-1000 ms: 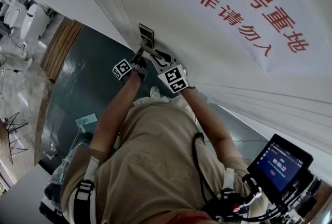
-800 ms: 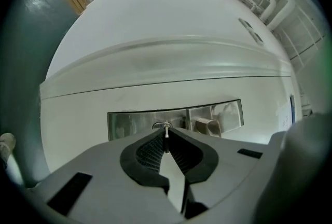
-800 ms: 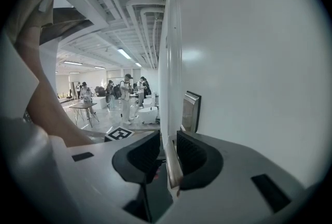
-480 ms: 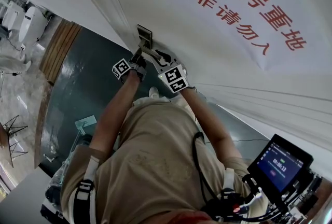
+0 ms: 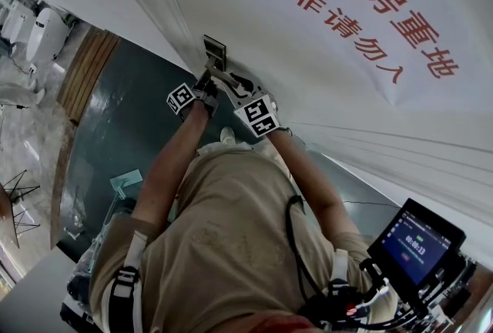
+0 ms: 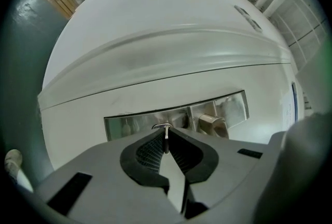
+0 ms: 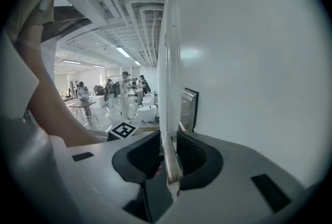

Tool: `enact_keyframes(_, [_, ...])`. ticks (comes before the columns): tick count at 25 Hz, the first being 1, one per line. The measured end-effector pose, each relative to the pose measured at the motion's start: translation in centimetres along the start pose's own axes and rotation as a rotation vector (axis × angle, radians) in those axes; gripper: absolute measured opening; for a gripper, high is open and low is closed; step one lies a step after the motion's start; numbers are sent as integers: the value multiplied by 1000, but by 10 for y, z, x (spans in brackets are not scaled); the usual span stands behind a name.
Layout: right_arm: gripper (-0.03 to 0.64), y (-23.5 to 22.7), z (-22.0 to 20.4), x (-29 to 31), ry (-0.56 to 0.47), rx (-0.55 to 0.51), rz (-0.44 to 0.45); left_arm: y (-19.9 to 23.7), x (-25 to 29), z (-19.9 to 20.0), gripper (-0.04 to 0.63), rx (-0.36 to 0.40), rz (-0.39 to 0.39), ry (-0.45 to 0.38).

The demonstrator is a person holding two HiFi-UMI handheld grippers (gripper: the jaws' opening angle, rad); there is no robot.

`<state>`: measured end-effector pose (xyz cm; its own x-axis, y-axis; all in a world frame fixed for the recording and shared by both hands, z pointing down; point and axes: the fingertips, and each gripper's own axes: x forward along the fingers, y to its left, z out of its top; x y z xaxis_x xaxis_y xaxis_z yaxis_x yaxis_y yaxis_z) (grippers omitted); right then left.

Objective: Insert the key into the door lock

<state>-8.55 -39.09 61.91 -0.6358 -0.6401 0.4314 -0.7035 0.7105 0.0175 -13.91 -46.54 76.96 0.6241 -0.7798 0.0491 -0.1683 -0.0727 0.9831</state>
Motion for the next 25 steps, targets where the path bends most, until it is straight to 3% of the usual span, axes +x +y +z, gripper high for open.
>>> enact_keyframes(8, [103, 2, -2, 7, 12, -2, 9, 7, -1, 2, 34, -117, -57, -46])
enact_keyframes(12, [103, 4, -3, 9, 18, -1, 7, 8, -1, -1, 35, -220, -67, -53])
enact_keyframes(14, [103, 6, -3, 11, 19, -3, 10, 5, 0, 0, 35, -222, -80, -53])
enact_keyframes(17, [103, 9, -4, 13, 20, -3, 16, 4, 1, 1, 35, -139, -77, -17])
enact_keyframes(21, [103, 9, -4, 13, 16, -4, 16, -4, -1, 1, 72, 46, -30, 63])
enact_keyframes(25, [103, 12, -2, 9, 9, -3, 24, -6, -23, 14, 139, 129, 13, 17])
